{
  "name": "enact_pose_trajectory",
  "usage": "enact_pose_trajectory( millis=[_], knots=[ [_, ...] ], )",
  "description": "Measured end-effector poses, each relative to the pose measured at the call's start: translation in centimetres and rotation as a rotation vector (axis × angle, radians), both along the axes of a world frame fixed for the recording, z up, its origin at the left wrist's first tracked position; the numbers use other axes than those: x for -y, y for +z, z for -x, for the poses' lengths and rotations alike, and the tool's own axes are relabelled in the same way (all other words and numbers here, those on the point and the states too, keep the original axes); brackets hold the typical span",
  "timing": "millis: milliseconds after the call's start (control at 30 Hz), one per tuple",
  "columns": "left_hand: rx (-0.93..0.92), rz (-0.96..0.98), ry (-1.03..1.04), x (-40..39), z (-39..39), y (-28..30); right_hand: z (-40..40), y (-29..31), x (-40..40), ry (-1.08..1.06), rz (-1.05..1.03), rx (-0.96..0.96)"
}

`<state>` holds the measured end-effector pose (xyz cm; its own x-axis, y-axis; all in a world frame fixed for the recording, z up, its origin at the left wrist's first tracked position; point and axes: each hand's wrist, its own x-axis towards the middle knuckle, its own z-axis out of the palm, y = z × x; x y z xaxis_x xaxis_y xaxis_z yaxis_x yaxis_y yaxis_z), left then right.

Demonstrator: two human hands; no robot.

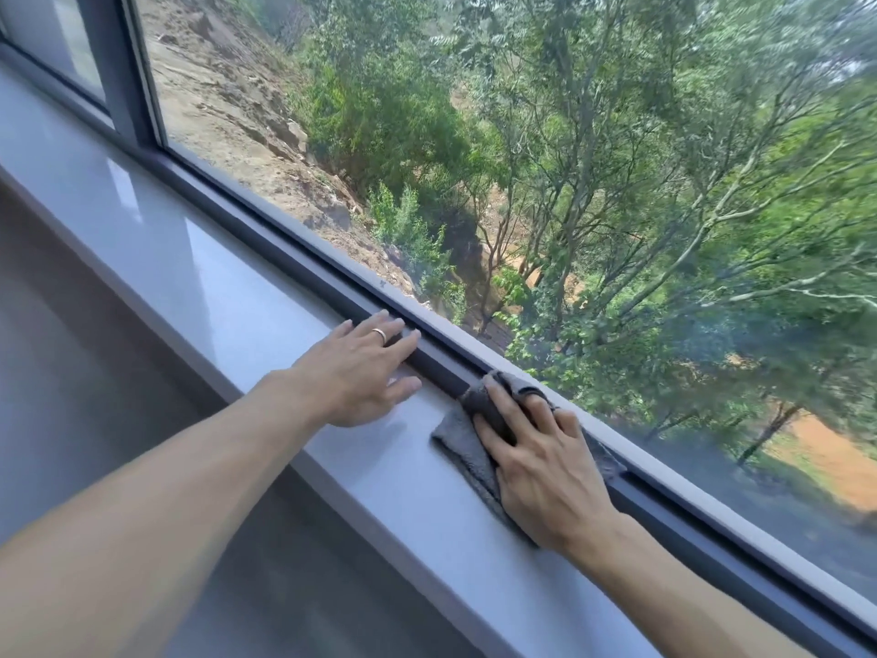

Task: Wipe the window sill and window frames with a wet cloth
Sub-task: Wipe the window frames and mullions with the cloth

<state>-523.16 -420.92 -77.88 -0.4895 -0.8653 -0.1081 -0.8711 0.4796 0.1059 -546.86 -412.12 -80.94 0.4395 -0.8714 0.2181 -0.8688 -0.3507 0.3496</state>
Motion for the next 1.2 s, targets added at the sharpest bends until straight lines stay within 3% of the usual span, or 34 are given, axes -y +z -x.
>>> enact_pose_trajectory(
  millis=[133,300,433,800,1000,1200],
  knots=[
    [0.006,0.021,-0.064,1.2,-1.3,-0.4,-4.5,-0.1,4.2,-0.070,0.004,-0.010],
    [-0.089,0.026,-0.089,1.4,-1.9,-1.6,-2.1,0.4,-0.4,-0.072,-0.014,-0.030],
    [-0.192,-0.011,-0.086,2.1,-2.2,-2.1,-4.0,0.7,2.7,-0.116,-0.032,-0.102],
    [-0.118,0.029,-0.159,2.6,-2.9,-2.3,-5.9,1.2,4.2,-0.052,-0.031,-0.160],
    [-0.122,0.010,0.056,5.9,-6.4,-1.3,-10.1,0.9,7.8,-0.043,-0.044,-0.108],
    [-0.090,-0.014,0.079,8.9,-10.0,-1.5,-10.7,0.9,8.7,-0.018,-0.064,-0.081]
  ],
)
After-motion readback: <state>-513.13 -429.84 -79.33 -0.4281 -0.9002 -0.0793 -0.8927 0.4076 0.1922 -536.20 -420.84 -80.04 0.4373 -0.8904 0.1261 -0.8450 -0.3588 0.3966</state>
